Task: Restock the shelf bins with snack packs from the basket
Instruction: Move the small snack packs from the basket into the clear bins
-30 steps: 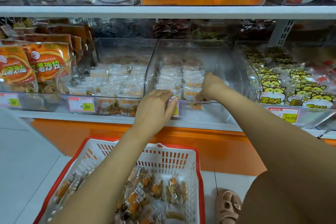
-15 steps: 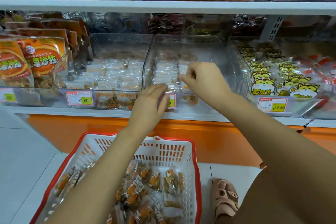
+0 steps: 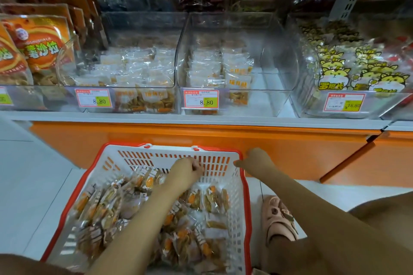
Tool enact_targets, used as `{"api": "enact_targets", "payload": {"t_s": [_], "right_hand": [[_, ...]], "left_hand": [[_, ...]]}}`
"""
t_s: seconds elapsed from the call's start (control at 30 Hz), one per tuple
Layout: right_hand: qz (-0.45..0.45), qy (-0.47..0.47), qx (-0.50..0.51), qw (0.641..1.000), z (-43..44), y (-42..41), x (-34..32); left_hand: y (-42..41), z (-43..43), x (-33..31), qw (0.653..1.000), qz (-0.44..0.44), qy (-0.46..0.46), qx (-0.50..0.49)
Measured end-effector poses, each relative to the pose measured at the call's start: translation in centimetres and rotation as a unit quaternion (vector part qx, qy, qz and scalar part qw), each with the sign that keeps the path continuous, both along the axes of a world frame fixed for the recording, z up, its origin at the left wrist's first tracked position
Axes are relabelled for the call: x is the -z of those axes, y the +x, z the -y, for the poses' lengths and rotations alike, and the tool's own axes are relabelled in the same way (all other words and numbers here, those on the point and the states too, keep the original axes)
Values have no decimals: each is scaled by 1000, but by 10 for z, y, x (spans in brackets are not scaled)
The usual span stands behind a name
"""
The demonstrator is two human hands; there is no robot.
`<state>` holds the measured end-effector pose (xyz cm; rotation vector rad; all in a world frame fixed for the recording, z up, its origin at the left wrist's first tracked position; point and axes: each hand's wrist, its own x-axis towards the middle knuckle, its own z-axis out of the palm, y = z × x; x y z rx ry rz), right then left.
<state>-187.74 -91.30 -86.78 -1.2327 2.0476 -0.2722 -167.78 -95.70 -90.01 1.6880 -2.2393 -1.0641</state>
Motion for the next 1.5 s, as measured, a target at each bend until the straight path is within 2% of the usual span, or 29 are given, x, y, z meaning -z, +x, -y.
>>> {"api": "enact_targets", "payload": {"t_s": [0.1,0.3,0.43,0.67,0.9,0.97,1.13,1.2,1.27,1.37,1.43,1.5], "right_hand": [[103,2,94,990,2,3,27],[42,-12,127,991,9,17,63],[37,-28,150,988,13,18,70],[33,-50,159,986,13,17,70],[43,-59,163,984,15,18,77],[44,-56,163,984,14,19,76],[39,-55,144,987,10,18,70],[29,-35,126,991,10,17,68],[27,-5,114,993,10,20,60],[-21,24,40,999,8,30,36],[-83,-25,-43,995,6,37,7],[-84,-90,-86,989,2,43,-26]], "left_hand": [[-2,-1,35,997,37,59,-17],[-7,-1,80,989,57,131,-41],[-20,1,97,982,53,168,-65],[-42,7,121,983,96,149,-41],[-22,1,125,973,73,164,-148],[-11,0,117,972,63,171,-149],[23,-10,72,953,-62,221,-197],[38,-13,44,905,-192,305,-227],[52,-14,19,848,-300,386,-203],[64,-13,-13,869,-291,333,-220],[66,-14,-34,863,-326,311,-229],[63,-14,-55,857,-366,297,-208]]}}
